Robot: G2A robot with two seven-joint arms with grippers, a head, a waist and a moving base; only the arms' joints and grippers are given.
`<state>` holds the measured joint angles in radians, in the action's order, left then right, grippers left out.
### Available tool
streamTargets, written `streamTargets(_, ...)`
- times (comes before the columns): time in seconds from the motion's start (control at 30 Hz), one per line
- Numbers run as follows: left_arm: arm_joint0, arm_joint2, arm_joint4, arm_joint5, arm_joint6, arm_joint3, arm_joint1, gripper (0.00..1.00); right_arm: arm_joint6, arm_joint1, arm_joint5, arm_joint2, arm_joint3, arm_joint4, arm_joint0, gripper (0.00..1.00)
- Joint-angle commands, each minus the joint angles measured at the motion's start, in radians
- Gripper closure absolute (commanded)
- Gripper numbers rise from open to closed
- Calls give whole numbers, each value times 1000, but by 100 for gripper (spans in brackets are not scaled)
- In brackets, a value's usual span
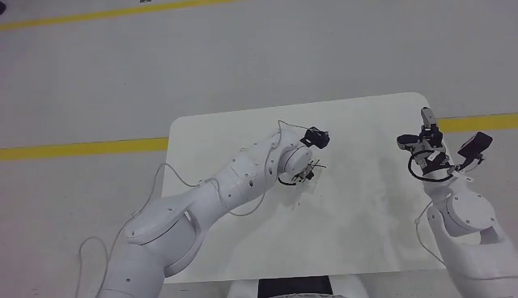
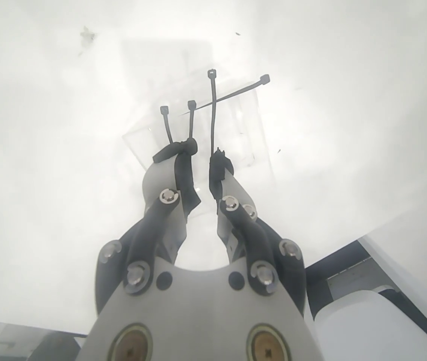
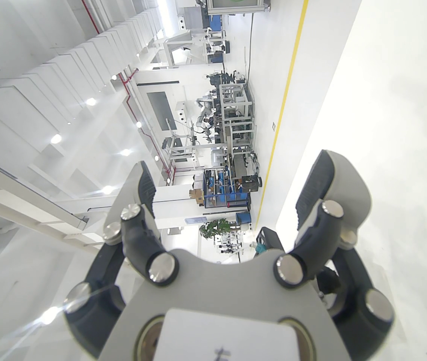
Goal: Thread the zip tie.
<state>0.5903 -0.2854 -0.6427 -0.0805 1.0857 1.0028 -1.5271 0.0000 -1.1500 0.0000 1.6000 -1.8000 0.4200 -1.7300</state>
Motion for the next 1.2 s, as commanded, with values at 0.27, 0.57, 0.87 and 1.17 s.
streamTargets(0.27,4,7,-3,15,-7,-46,-23,90,0,0,0,0,0,0,0,0)
streamTargets(0.57,-8,13,-20,20,-4,-86,-44,87,0,0,0,0,0,0,0,0)
streamTargets(0.87,-9,24,-34,14,-1,-116,-69,86,0,0,0,0,0,0,0,0)
streamTargets(1.17,-15,31,-41,21,-5,-159,-97,85,0,0,0,0,0,0,0,0)
